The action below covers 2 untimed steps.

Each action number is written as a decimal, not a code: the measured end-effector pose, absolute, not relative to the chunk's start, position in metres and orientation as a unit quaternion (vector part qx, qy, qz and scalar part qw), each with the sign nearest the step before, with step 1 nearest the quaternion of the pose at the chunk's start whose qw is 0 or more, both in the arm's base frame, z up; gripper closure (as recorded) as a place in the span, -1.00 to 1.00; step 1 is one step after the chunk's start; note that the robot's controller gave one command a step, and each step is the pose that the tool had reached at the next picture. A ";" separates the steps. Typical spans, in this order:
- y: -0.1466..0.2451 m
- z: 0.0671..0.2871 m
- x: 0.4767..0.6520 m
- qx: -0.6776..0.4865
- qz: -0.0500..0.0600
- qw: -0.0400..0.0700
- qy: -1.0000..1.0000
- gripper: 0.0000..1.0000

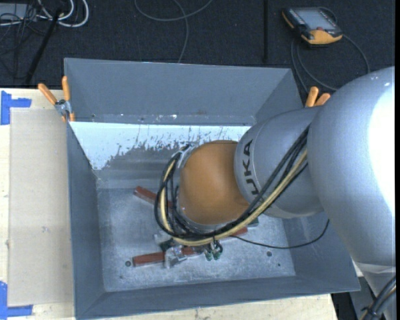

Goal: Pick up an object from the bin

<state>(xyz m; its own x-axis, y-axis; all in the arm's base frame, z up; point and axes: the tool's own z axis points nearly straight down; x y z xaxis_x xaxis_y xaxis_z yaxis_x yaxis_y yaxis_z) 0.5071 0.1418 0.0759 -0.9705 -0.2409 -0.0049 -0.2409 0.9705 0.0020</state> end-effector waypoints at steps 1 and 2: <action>0.142 0.076 0.507 -0.121 0.001 0.002 0.993 1.00; 0.136 0.118 0.509 -0.125 0.000 -0.004 0.992 1.00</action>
Offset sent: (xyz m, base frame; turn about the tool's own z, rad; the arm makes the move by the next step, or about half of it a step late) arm 0.0213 -0.0163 0.1582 -0.0189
